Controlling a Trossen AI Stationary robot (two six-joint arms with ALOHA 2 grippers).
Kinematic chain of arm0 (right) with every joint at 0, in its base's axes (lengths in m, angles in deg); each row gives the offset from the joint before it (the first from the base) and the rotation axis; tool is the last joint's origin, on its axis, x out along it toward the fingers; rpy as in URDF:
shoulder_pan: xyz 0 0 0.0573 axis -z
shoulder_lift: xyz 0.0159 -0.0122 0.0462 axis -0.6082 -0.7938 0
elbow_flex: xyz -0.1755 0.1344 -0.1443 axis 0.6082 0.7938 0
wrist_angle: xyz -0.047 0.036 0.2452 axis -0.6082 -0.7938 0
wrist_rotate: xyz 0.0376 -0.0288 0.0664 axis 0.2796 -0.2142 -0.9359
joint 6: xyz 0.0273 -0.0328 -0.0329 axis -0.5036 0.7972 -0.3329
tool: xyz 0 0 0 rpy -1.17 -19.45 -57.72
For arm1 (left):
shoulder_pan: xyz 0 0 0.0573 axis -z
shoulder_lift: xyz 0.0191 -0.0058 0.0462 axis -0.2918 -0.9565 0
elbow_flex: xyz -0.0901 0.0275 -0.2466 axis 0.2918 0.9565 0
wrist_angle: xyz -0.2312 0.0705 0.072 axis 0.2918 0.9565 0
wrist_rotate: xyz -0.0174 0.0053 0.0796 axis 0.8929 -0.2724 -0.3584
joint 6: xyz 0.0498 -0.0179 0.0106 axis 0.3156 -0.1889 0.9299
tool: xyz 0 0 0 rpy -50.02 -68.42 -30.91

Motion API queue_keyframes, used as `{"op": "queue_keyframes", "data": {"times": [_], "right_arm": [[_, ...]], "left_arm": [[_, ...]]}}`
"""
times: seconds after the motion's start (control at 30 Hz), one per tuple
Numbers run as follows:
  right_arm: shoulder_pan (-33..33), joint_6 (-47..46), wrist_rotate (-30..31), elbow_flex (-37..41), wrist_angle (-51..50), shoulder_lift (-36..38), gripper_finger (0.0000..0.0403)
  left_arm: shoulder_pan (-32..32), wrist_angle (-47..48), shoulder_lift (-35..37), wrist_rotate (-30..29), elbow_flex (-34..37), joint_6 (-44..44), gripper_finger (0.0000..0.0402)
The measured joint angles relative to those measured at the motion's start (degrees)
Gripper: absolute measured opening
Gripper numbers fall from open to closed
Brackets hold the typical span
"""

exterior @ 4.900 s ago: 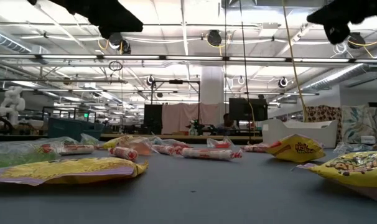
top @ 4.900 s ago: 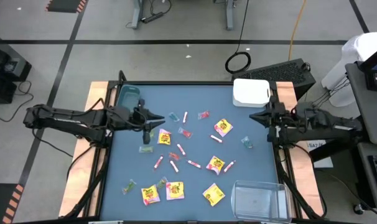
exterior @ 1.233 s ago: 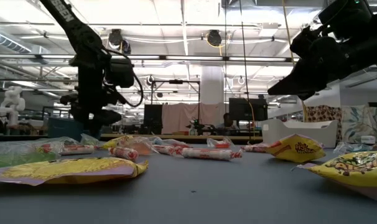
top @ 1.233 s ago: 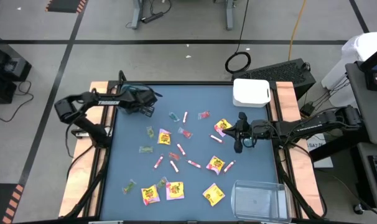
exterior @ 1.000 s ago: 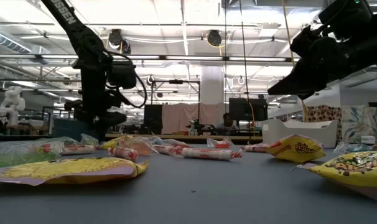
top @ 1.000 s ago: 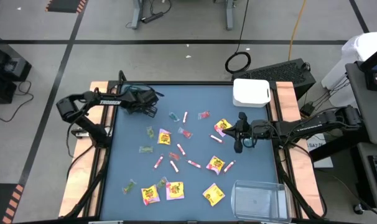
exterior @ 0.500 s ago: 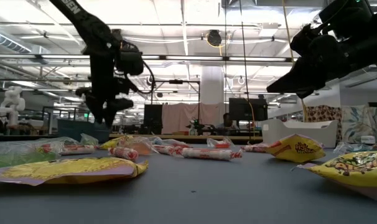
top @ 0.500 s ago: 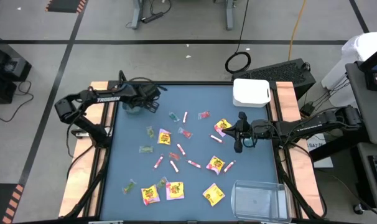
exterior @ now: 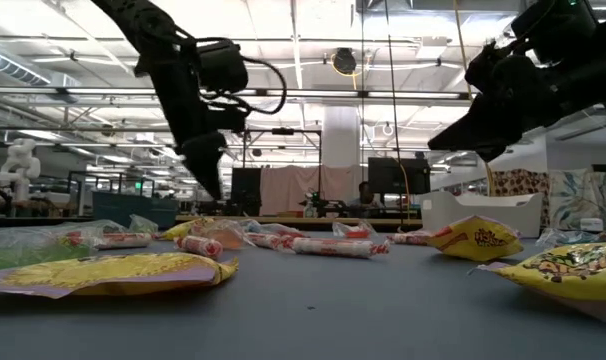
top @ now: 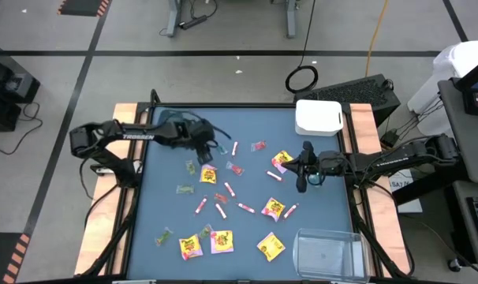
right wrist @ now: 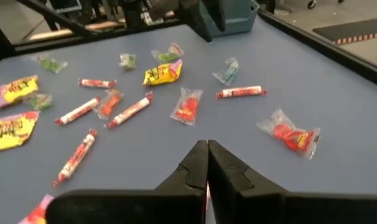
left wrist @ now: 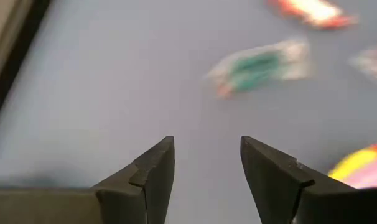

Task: Sort candy
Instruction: Put the blue gummy into the white bin

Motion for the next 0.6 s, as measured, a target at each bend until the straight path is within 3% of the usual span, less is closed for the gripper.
{"op": "queue_keyframes", "data": {"times": [0.37, 0.6], "right_arm": [[-0.50, -1.59, -1.68, 0.00, -2.40, -0.02, 0.0000], [-0.49, -1.89, -1.67, 0.00, -1.54, -0.02, 0.0000]], "left_arm": [[0.15, -9.26, -0.84, 8.44, 0.82, 7.59, 0.0193], [-1.90, -10.76, -2.19, 11.50, 0.82, 9.05, 0.0264]]}}
